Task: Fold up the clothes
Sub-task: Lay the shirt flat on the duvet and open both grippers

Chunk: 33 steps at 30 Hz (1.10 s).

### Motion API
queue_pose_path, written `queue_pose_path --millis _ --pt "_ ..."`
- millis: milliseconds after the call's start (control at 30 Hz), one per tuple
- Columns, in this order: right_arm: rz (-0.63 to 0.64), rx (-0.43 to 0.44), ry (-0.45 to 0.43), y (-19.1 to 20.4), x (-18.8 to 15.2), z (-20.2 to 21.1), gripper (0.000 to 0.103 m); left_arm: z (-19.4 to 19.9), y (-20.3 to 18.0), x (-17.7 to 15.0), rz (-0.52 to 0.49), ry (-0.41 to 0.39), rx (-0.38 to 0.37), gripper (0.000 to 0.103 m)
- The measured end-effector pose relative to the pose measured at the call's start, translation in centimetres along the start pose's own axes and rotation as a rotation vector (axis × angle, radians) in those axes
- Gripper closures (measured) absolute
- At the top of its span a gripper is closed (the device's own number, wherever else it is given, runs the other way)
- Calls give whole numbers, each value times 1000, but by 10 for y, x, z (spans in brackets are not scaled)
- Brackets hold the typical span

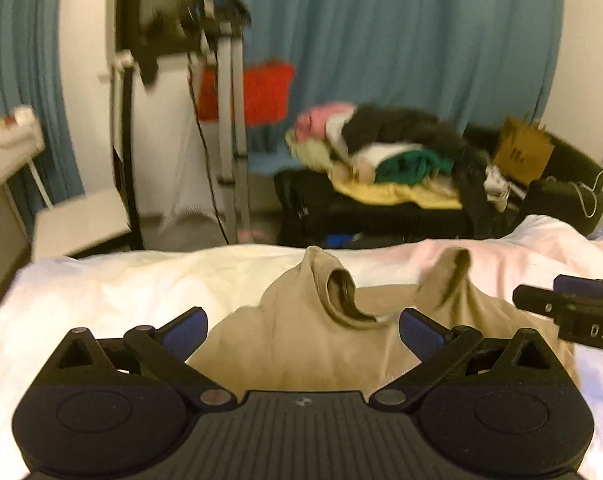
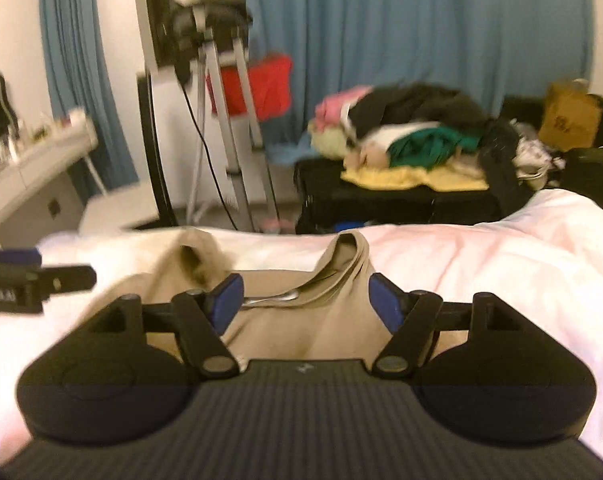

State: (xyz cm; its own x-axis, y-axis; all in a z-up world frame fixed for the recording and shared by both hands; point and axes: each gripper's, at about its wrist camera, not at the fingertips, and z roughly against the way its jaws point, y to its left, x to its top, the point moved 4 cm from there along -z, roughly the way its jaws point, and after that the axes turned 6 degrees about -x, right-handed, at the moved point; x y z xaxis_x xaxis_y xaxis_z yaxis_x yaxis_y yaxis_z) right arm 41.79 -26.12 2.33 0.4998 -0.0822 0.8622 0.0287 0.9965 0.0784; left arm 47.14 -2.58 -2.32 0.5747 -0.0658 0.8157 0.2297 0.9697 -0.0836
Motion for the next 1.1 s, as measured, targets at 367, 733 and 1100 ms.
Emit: queue_pose_path --millis 367,733,1100 --pt "-106 -10 -138 16 -105 213 32 243 1 -115 178 -95 -41 1" --pt "-273 26 -130 -33 -186 251 32 332 40 -122 344 -78 -9 7" --pt "-335 83 -66 -48 -207 203 36 187 115 -119 708 6 15 42"
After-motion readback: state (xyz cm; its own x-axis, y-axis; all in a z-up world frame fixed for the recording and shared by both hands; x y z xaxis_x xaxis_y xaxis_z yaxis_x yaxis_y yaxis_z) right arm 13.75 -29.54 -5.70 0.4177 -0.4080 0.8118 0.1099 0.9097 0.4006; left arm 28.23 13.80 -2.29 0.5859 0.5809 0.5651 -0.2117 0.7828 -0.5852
